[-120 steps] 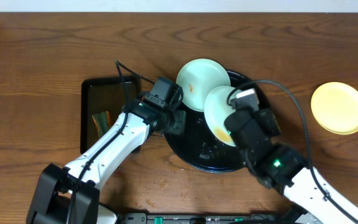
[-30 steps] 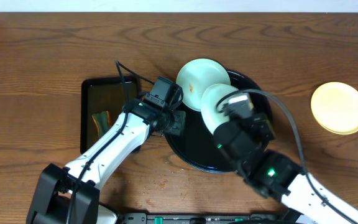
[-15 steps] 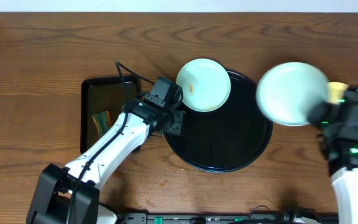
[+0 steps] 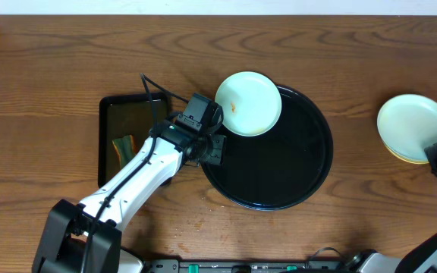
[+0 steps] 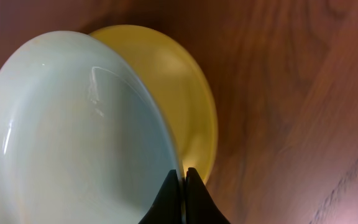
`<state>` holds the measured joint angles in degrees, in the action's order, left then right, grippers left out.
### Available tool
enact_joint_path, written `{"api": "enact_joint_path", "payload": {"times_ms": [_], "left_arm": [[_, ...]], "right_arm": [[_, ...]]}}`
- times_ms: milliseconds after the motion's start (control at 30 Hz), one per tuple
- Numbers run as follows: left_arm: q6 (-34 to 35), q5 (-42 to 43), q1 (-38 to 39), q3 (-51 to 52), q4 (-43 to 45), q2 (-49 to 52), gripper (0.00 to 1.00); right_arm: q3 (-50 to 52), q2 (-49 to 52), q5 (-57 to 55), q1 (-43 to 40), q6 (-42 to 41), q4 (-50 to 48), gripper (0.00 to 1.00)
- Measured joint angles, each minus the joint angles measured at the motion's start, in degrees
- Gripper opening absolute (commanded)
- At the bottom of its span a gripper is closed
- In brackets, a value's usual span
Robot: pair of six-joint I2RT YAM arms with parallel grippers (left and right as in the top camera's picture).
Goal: Clean dirty plates on tray and stack at the side
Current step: 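Carry the blue plate right and stack it on the yellow plate, then move the right gripper to the remaining blue plate and grip its rim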
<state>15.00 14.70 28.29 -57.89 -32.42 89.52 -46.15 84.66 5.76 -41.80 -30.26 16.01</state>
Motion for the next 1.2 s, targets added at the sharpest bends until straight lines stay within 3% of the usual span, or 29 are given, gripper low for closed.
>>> {"api": "enact_joint_path", "payload": {"times_ms": [100,133,200,267,500,700,867,1033,1200], "left_arm": [[0.02,0.0,0.0,0.0,0.0,0.0,0.5],[0.0,0.0,0.0,0.0,0.02,0.0,0.5],[0.0,0.0,0.0,0.0,0.02,0.0,0.5],[0.0,0.0,0.0,0.0,0.0,0.0,0.5],[0.0,0.0,0.0,0.0,0.0,0.0,0.55],[0.17,0.02,-2.14,0.0,-2.86,-1.18,0.56],[0.55,0.02,-8.33,0.0,-7.67,-7.3,0.57],[1.07,-0.04,-15.72,0.0,-10.1,-12.15,0.6],[1.09,-0.02,-19.17,0.0,-10.4,-12.48,0.6]], "right_arm": [[0.0,3.78,-0.04,-1.09,-0.42,-2.05,0.05],[0.0,4.63,-0.07,-1.31,-0.52,-2.27,0.13],[-0.02,5.99,0.07,-1.62,-1.03,-3.08,0.41],[0.0,6.8,2.43,-1.62,-0.07,-5.4,0.46],[-0.81,6.27,20.06,1.84,2.12,-11.15,0.47],[-2.12,2.89,27.21,18.4,7.98,-5.33,0.47],[-2.36,2.38,23.96,34.45,15.34,-0.94,0.42],[-2.36,2.93,16.33,48.17,24.46,-3.34,0.4],[-4.28,6.71,12.41,52.96,27.87,-3.82,0.41]]}}
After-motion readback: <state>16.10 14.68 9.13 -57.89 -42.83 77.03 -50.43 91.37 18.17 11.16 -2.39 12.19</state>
